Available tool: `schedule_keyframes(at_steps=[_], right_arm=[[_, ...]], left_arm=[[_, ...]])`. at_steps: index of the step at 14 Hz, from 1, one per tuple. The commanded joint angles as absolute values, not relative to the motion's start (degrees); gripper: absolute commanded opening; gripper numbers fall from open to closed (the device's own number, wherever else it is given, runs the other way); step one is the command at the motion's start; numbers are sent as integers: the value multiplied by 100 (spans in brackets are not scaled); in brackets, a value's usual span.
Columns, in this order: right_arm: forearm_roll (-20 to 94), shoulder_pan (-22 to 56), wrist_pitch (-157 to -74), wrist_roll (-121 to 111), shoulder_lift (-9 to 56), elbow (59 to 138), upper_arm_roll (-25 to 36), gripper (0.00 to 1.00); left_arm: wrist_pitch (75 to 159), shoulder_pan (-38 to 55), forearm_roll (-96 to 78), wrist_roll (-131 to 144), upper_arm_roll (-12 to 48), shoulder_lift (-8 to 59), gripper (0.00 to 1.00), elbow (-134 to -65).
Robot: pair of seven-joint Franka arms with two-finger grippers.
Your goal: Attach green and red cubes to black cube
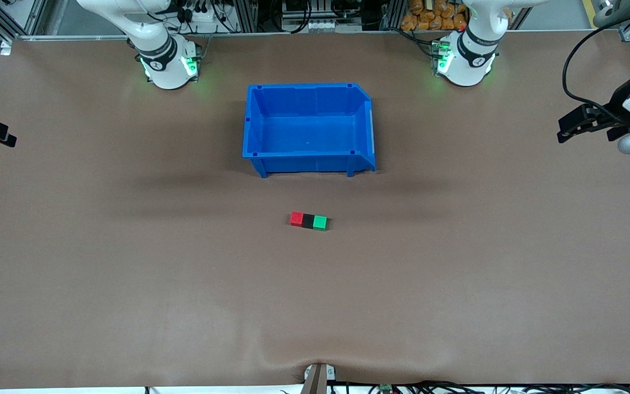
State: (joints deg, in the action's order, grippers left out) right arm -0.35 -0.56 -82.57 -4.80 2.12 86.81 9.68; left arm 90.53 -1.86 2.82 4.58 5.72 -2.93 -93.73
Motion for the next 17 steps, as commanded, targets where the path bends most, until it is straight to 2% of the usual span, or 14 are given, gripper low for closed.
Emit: schedule_keyframes(at_steps=[1, 17], right_arm=[[-79, -176, -8279, -413, 229, 8648, 888, 100], [-79, -176, -8288, -413, 237, 8648, 879, 100]], left_arm=[[8965, -176, 220, 554, 606, -185, 100, -9115], [8886, -237, 193, 492, 598, -141, 100, -8974]])
